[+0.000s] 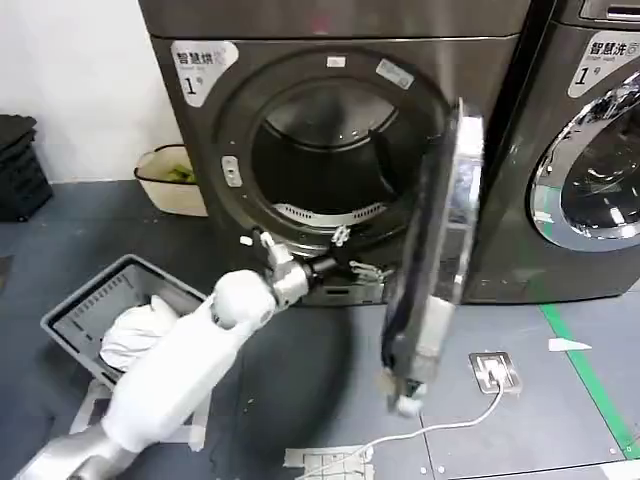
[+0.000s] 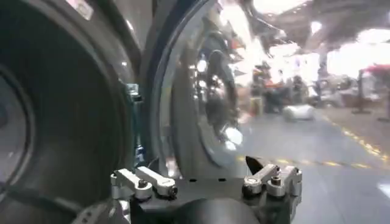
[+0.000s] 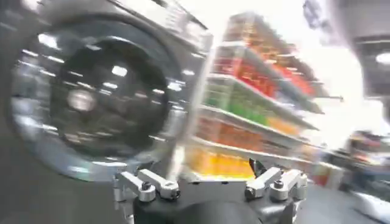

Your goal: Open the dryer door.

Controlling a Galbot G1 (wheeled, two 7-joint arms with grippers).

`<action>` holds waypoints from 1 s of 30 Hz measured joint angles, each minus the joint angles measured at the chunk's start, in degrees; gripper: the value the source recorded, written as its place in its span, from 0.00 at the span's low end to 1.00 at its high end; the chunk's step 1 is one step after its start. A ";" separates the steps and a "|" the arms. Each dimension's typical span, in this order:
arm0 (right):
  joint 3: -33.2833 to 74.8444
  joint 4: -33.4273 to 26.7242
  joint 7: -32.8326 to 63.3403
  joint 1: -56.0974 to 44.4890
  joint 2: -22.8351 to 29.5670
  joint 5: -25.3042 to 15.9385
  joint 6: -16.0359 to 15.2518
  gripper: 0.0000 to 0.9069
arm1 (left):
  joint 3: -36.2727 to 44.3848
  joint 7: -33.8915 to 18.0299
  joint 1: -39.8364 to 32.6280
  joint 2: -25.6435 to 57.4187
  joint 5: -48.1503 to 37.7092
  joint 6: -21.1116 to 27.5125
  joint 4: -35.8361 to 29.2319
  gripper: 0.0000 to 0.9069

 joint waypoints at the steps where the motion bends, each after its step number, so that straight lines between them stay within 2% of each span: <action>1: 0.84 -0.53 1.45 0.32 0.06 -0.70 -0.23 1.00 | 0.32 -0.06 -0.48 -0.57 0.25 -0.07 0.47 1.00; 8: 6.34 -6.11 7.64 1.26 0.26 -5.67 -1.36 1.00 | 2.88 -0.72 -3.00 -4.15 2.07 -1.18 4.63 1.00; 12: 8.99 -9.13 10.00 1.26 0.36 -6.51 -3.01 1.00 | 4.36 -1.00 -4.07 -6.46 2.97 -1.78 6.93 1.00; 30: 18.90 -21.22 13.38 0.76 -1.30 -14.87 -4.17 1.00 | 8.78 -3.45 -7.91 -13.89 5.22 -3.13 13.30 1.00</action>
